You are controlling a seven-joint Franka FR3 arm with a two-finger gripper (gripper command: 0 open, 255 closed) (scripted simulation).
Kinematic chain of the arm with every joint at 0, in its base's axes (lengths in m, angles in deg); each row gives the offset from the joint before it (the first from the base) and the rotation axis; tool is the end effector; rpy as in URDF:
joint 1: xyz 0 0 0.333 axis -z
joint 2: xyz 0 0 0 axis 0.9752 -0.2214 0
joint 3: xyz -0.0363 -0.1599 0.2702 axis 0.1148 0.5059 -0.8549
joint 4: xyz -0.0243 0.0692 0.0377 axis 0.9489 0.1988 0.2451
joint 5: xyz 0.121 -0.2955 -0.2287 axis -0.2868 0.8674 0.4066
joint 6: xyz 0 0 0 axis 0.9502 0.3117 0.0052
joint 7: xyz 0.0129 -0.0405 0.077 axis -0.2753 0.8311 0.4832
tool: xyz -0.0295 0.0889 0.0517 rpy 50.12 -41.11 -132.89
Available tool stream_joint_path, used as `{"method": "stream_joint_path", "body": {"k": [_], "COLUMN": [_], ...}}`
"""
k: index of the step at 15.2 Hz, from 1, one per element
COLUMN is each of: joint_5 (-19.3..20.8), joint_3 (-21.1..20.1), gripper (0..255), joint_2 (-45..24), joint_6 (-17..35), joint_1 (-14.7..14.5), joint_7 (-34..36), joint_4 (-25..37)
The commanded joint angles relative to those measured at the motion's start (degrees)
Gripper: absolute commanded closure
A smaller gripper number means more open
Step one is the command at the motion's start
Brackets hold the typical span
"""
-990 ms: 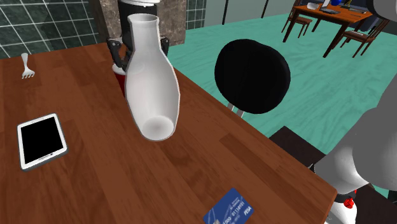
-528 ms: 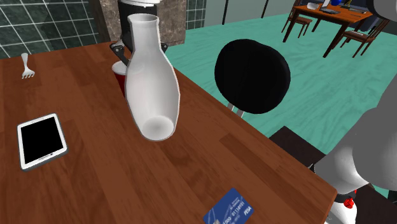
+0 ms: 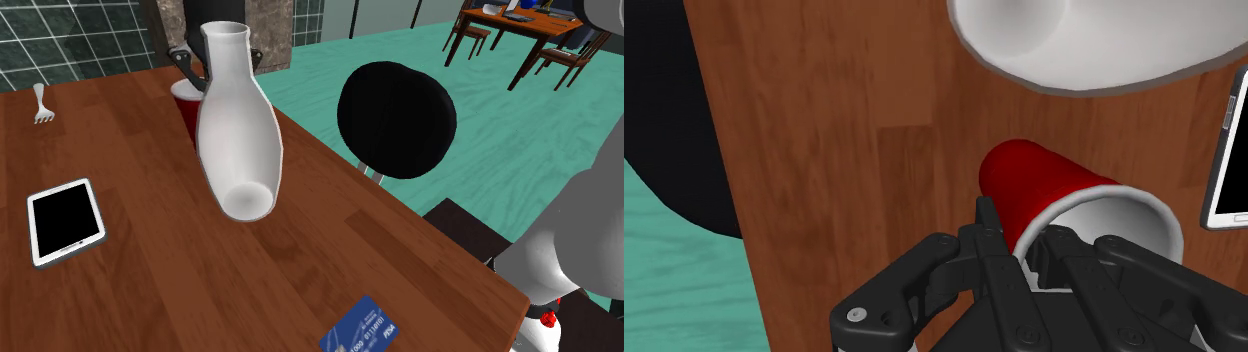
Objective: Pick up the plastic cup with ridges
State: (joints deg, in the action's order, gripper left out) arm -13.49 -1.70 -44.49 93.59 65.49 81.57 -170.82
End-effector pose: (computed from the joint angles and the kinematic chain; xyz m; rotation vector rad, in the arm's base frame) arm 0.4932 0.3889 0.5658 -3.0456 -0.0113 0.0273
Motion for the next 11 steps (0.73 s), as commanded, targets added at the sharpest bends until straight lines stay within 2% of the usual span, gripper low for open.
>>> {"method": "stream_joint_path", "body": {"k": [1, 9, 11], "joint_5": [0.2, 1.2, 1.3], "joint_3": [0.0, -0.2, -0.2], "gripper": [255, 255, 255], "joint_2": [-0.3, -2.4, -2.4], "joint_6": [-1.5, -8.6, -8.7], "joint_1": [-0.2, -1.4, -1.4], "joint_7": [0.2, 1.0, 1.0], "joint_4": [1.8, 10.7, 10.9]}}
